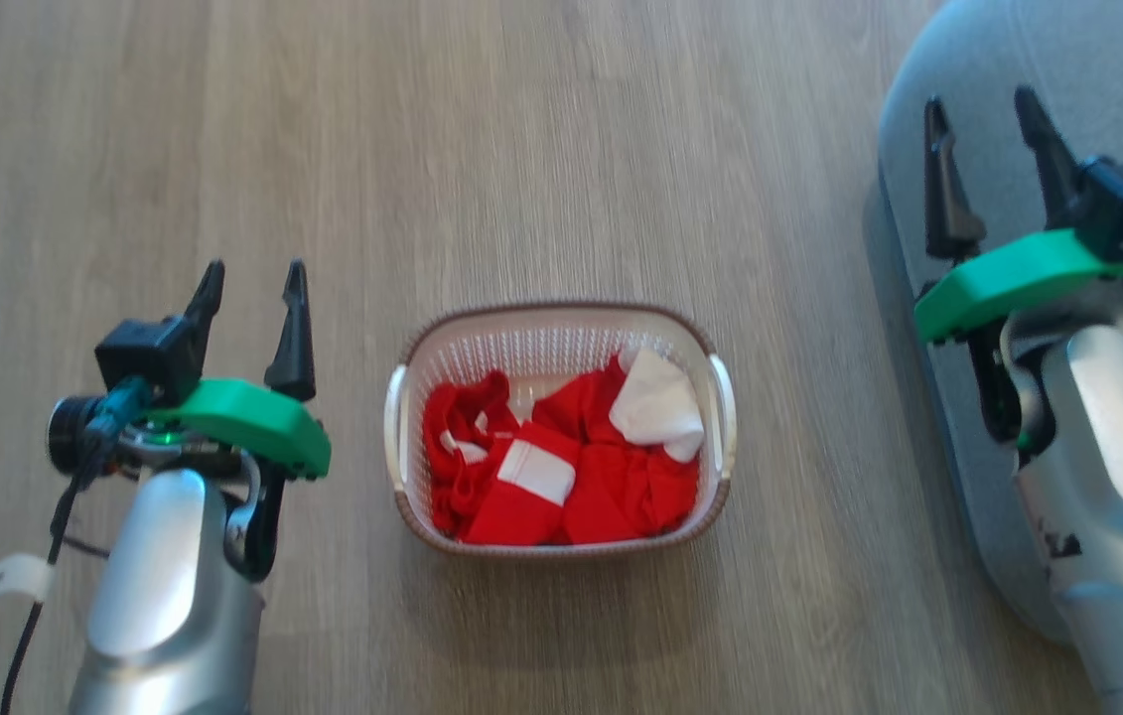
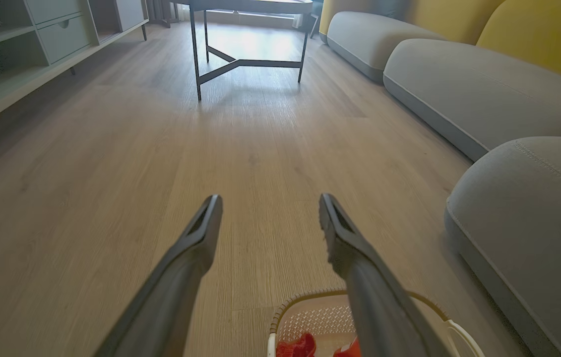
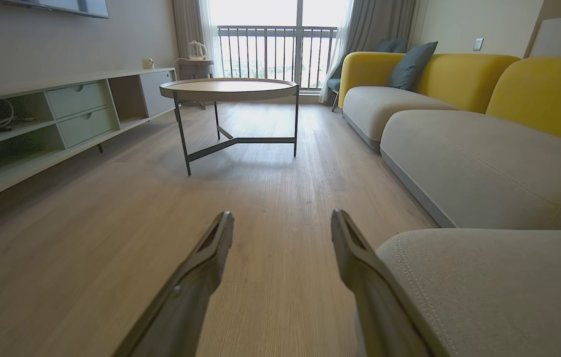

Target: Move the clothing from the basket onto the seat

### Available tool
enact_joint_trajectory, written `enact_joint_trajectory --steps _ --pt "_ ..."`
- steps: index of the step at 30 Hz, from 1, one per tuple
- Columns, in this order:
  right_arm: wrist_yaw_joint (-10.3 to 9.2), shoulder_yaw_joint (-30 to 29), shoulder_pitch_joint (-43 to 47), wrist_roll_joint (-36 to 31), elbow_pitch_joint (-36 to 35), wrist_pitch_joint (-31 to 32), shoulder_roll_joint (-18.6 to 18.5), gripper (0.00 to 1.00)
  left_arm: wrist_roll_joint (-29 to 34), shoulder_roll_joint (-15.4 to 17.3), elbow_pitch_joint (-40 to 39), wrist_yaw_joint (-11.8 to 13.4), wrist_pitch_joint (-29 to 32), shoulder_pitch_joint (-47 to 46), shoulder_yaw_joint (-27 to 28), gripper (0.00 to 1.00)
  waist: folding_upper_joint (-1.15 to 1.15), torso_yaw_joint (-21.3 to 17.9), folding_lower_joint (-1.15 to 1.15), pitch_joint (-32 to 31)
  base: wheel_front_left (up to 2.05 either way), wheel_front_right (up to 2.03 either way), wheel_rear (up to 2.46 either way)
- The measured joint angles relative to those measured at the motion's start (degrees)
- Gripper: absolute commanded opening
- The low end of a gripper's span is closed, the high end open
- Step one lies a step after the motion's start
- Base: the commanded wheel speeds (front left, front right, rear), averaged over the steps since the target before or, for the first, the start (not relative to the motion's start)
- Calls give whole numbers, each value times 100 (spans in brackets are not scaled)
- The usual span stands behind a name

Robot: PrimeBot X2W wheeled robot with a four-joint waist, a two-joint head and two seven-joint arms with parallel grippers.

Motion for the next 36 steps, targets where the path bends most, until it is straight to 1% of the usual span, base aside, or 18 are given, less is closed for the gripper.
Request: enact_joint_trajectory --steps 11,16,24,28,29,30,36 --pt "0 -9 -648 -8 -543 -11 -48 100 -292 -7 68 0 -7 -548 -594 100 0 -153 1 1158 0 0 0" --pt "0 -10 -967 -7 -690 -42 -100 100 -355 -15 220 0 -7 -833 -978 100 0 -220 1 1738 0 0 0" --pt "0 67 -1356 -5 -864 -43 -94 100 -396 -26 695 0 -7 -1354 -1734 100 0 -349 1 2575 0 0 0" --pt "0 130 -1577 -3 -947 -43 -35 100 -464 -18 1092 0 -7 -1705 -2217 100 0 -463 1 2956 0 0 0" --pt "0 159 -1633 -5 -954 -43 1 100 -499 -8 1178 0 -9 -1798 -2406 100 0 -503 1 3046 0 0 0" --pt "0 246 -1716 -4 -983 -43 76 100 -522 -8 1329 0 -15 -1969 -2764 100 0 -592 1 3205 0 0 0" --pt "0 299 -1808 -3 -1059 -43 238 100 -875 -1 1795 0 -16 -2449 -3774 100 0 -911 0 3591 0 0 0"
